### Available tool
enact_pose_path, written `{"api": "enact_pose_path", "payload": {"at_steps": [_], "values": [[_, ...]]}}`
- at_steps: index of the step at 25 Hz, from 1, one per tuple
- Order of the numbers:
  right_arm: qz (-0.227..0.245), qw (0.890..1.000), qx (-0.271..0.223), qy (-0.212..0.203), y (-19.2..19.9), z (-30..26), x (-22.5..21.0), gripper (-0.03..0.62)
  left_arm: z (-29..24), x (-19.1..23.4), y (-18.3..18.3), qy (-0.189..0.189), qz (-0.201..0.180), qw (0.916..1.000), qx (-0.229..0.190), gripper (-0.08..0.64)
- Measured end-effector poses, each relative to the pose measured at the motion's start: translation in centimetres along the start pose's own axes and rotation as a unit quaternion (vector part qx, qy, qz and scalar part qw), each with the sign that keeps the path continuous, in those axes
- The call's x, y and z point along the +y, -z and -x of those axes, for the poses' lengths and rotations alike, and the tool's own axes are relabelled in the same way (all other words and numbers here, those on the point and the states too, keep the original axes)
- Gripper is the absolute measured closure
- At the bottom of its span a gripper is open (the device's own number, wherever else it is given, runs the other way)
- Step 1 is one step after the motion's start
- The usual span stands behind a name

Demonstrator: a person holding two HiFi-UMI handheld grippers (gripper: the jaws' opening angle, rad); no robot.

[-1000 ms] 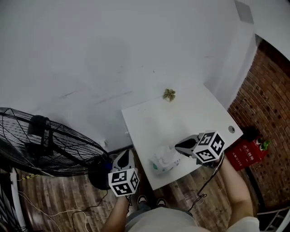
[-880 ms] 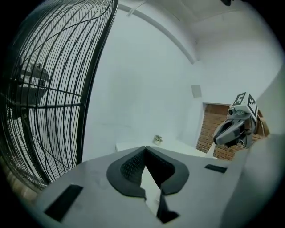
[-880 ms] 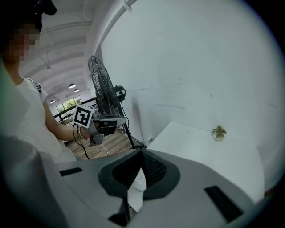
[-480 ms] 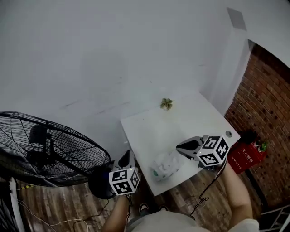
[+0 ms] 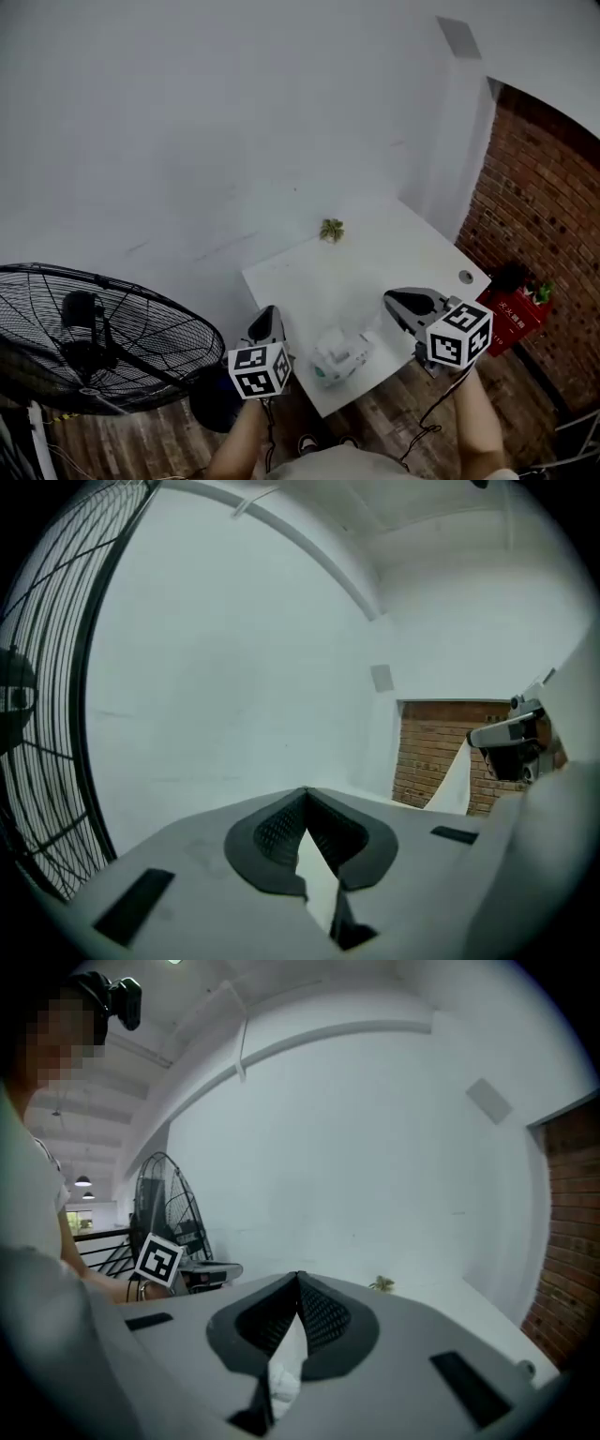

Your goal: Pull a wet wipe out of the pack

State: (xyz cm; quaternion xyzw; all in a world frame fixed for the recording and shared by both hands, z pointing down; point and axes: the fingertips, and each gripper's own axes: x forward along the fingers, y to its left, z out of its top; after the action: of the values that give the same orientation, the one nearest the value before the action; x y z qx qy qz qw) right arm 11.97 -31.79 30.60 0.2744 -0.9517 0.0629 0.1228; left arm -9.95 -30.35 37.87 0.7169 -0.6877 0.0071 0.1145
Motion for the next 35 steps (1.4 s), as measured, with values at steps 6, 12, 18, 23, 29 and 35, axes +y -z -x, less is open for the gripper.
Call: {"api": "enact_pose_path", "payload": {"at_steps": [6, 12, 18, 23, 29, 35], "values": [[-0.026, 0.982, -0.073, 0.175, -0.1, 3.9, -3.7, 0.592, -1.1, -0.8, -2.4, 0.015, -0.006, 0.9998, -0.014, 0.555], [-0.117, 0.939, -0.123, 0.298, 2.9, 7.6, -6.3, 0.591, -1.8, -1.3, -3.2, 0.02, -0.008, 0.9996, -0.016, 0.555], [-0.147, 0.924, -0.132, 0.326, 4.7, 9.2, -7.1, 0.591, -2.1, -1.8, -2.9, 0.025, -0.005, 0.9996, -0.012, 0.555], [-0.132, 0.926, -0.129, 0.33, 4.4, 9.2, -6.8, 0.591, -2.1, -1.5, -2.4, 0.019, 0.003, 0.9998, -0.01, 0.555], [-0.121, 0.928, -0.131, 0.326, 3.7, 8.6, -6.6, 0.591, -1.9, -0.8, -2.3, 0.011, 0.009, 0.9998, -0.012, 0.555], [-0.113, 0.93, -0.131, 0.325, 3.3, 7.7, -6.3, 0.591, -1.9, 0.2, -2.1, 0.006, 0.012, 0.9999, -0.009, 0.555]]}}
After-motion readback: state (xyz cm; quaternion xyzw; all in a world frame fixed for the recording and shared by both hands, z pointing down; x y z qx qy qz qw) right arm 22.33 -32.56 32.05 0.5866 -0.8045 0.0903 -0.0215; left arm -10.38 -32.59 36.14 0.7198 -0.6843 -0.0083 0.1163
